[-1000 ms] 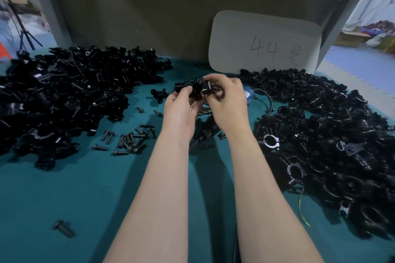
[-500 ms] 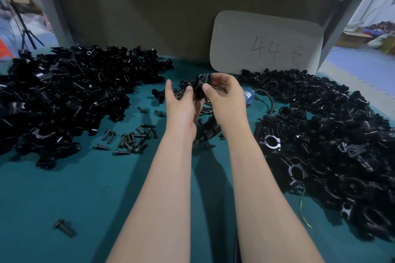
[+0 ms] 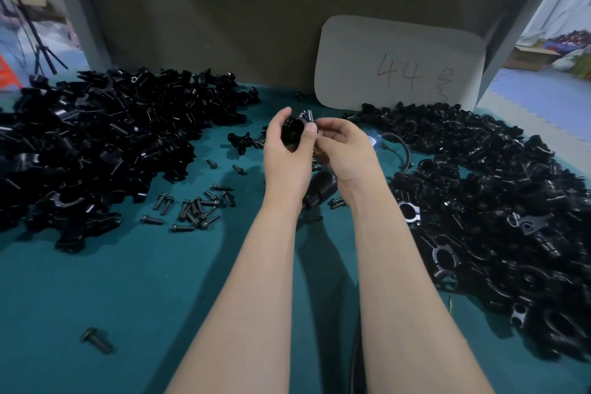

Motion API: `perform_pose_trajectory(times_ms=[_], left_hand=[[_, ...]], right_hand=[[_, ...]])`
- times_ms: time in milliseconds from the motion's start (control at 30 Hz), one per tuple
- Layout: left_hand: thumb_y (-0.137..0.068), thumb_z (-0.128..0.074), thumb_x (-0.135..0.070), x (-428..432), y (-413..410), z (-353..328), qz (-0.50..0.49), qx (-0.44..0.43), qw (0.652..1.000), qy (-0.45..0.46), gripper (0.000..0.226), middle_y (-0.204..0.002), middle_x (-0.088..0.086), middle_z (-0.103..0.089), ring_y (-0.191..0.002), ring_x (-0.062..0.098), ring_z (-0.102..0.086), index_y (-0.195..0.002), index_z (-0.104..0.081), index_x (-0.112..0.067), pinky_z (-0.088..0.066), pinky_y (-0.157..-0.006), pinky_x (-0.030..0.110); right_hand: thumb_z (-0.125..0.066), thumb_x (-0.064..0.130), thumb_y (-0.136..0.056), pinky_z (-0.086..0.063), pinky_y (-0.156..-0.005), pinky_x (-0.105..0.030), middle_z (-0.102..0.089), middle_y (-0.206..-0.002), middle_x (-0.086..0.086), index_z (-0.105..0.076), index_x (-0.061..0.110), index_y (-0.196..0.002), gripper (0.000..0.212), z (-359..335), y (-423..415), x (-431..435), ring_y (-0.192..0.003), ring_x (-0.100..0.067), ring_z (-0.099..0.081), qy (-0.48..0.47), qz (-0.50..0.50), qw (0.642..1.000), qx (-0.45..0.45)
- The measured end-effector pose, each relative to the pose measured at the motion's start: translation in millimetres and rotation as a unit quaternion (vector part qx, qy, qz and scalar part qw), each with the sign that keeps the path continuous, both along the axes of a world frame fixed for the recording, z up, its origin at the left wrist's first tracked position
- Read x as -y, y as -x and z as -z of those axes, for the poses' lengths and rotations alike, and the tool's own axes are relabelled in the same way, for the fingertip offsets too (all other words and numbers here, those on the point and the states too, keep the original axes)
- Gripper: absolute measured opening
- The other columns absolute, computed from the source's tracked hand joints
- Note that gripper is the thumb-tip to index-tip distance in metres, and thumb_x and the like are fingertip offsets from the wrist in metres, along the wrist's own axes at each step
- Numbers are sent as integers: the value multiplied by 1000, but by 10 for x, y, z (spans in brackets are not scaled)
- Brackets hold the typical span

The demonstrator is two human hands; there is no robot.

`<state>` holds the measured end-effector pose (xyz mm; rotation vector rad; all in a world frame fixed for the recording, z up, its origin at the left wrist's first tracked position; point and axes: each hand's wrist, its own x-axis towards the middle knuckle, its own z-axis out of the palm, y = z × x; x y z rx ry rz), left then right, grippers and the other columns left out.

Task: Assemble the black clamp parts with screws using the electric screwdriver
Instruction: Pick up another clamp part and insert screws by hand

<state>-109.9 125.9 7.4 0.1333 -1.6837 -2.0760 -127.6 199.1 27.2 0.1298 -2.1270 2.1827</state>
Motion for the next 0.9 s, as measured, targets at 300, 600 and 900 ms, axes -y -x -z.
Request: perform_pose_trajectory(times_ms=[300,600,900], left_hand=[[-95,-57,-23,-37,-8,-19,-17,-36,996,85,30,-126,3,-51,-96,7,-57,-124,-51,-27,-48,-87,20],[-99,-50,-34,-35,-8,12,-23,-51,976,210,50,-128,-2,-43,-103,-20,-40,-146,-33,-31,-34,-93,9],[-99,-49,-36,-54,30,15,26,-3,990,141,47,-125,2,-62,-114,21,-59,-142,-40,-17,-46,-101,36]], right_hand=[[-52,9,-96,-58,-70,-27,-66,-92,-11,-61,0,-108,17,-57,-43,-12,-78,-18,-63,176,-41,979,94],[-50,12,-97,-53,-49,-20,-67,-72,-4,-60,4,-101,14,-100,-107,-77,-58,-12,-64,303,-111,934,151],[-54,8,-95,-57,-77,-29,-72,-83,-7,-64,4,-104,13,-77,-56,-84,-77,-21,-63,272,-82,953,102]])
